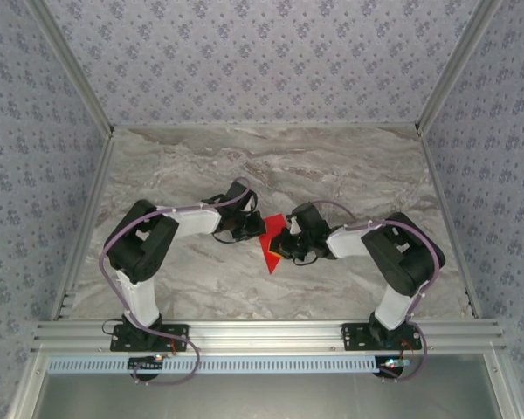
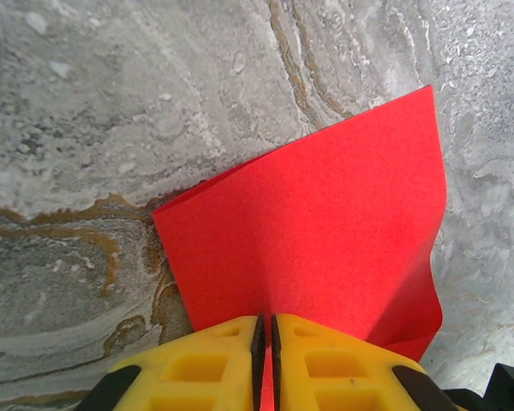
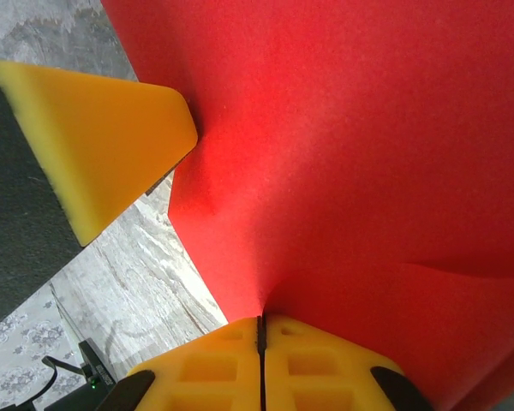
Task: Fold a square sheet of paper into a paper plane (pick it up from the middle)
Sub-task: Third fold the triangle at the center of the table.
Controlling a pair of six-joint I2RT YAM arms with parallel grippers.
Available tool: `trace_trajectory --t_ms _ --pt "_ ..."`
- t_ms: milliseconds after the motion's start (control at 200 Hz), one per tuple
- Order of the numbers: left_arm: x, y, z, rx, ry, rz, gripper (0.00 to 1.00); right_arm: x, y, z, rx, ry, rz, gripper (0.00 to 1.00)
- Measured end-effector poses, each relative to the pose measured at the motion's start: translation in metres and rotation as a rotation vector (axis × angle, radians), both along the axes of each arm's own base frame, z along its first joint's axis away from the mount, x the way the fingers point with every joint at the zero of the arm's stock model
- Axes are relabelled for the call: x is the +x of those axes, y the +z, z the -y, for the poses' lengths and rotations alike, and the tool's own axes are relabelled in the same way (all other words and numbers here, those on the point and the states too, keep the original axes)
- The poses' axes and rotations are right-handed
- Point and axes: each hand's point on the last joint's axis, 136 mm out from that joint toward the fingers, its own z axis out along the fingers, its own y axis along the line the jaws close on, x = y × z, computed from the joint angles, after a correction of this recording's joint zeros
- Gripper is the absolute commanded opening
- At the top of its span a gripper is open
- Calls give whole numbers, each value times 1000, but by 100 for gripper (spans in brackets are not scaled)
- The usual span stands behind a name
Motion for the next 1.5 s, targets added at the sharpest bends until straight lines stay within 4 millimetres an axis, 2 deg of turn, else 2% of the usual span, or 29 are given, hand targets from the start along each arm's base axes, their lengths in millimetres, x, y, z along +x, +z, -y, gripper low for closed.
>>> trace_trajectory --t_ms 285,440,530,640,809,964,1109,1299,1499 --pt "0 1 0 1 0 -1 14 0 -1 0 -4 6 5 8" --pt "0 1 0 8 -1 -6 15 0 -1 1 -8 6 9 13" --pt "1 2 -3 21 5 1 17 0 1 0 -4 11 15 21" --pt "3 12 -12 46 32 19 18 0 4 -3 4 16 29 29" --pt "5 35 -33 34 111 69 19 0 7 -5 10 22 37 35" --pt "-6 31 -47 20 146 53 20 0 10 -7 17 27 44 39" --pt "-16 28 -40 -19 120 40 19 0 10 -7 16 26 45 36" --pt "-27 37 -19 -93 73 49 14 0 5 -3 -17 24 50 25" --pt "-40 33 -11 -120 49 26 6 -1 0 2 -53 17 45 12"
